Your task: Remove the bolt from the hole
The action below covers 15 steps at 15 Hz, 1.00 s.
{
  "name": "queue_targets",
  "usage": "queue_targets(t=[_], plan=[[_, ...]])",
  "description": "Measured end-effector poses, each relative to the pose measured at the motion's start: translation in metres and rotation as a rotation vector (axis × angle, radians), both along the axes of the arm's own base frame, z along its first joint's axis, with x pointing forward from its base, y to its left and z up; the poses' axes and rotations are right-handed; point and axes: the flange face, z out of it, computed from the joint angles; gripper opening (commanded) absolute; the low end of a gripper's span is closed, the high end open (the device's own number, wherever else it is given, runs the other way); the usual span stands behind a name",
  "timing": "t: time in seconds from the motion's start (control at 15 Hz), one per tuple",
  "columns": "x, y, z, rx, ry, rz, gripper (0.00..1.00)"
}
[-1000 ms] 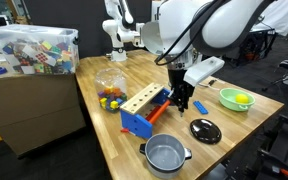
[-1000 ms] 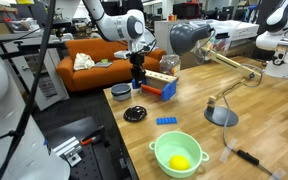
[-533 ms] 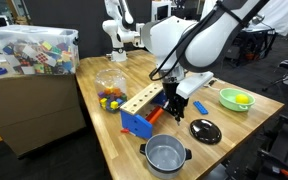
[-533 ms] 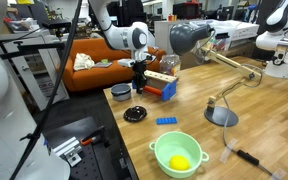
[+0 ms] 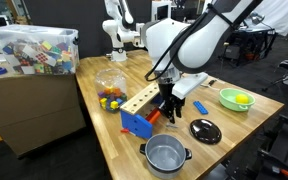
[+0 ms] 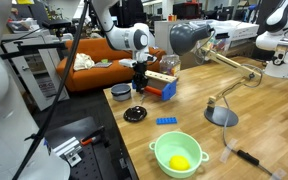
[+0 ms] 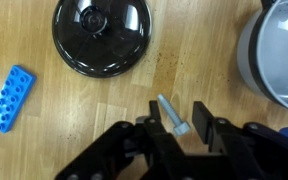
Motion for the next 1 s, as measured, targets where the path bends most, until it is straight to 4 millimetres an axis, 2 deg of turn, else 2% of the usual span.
queue_targets(t=[0.07,0.2,0.33,0.4,0.67,0.87,1.0], plan=[[0.000,0.000,0.000,0.005,0.003,0.002,0.38],[0.000,0.000,0.000,0.013,0.011,-0.002,0.41],[-0.001,0.000,0.000,0.020,0.019,-0.010,0.57],[0.000,-0.001,0.000,0.023,0.022,-0.015,0.71],[0.001,-0.003,0.000,0.032,0.028,-0.036,0.97],[0.004,-0.004,0.008,0.043,0.017,-0.047,1.00],[0.005,-0.003,0.022,0.053,-0.002,-0.049,1.00]])
